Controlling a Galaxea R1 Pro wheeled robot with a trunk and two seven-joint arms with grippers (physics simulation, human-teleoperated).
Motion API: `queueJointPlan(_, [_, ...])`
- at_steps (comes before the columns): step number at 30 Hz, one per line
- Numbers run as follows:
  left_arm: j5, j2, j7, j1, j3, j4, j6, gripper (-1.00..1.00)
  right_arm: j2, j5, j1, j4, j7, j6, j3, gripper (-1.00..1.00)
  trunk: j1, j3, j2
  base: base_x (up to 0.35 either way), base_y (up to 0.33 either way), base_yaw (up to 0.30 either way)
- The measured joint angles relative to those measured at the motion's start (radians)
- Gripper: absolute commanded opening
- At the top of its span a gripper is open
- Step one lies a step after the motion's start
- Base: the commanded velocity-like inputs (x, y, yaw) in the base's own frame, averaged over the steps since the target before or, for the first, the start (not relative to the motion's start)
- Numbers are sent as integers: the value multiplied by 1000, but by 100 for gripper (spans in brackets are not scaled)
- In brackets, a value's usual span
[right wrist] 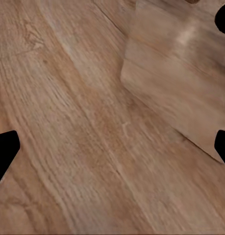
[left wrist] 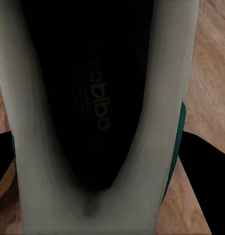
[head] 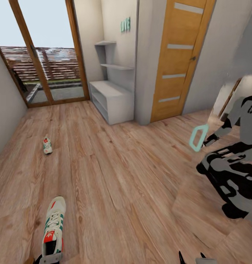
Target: Pick up the two gym shoes and the two sandals from the corridor floor and place them onto the hallstand (shoe rack) in the corridor, making sure they are on the rack and not on the floor. Arrange them so the two gym shoes are next to each other and the two sandals are next to each other.
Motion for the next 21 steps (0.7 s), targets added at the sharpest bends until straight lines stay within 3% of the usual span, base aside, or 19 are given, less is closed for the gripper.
queueJointPlan(9, [0, 0, 0, 0, 0, 0, 0, -100, 0, 0, 0, 1, 0, 0, 0, 100, 0, -3, 0, 340, 67, 255])
queueJointPlan(21, [0, 0, 0, 0, 0, 0, 0, -100, -1, 0, 0, -2, 2, 0, 1, 100, 0, -5, 0, 340, 3, 35])
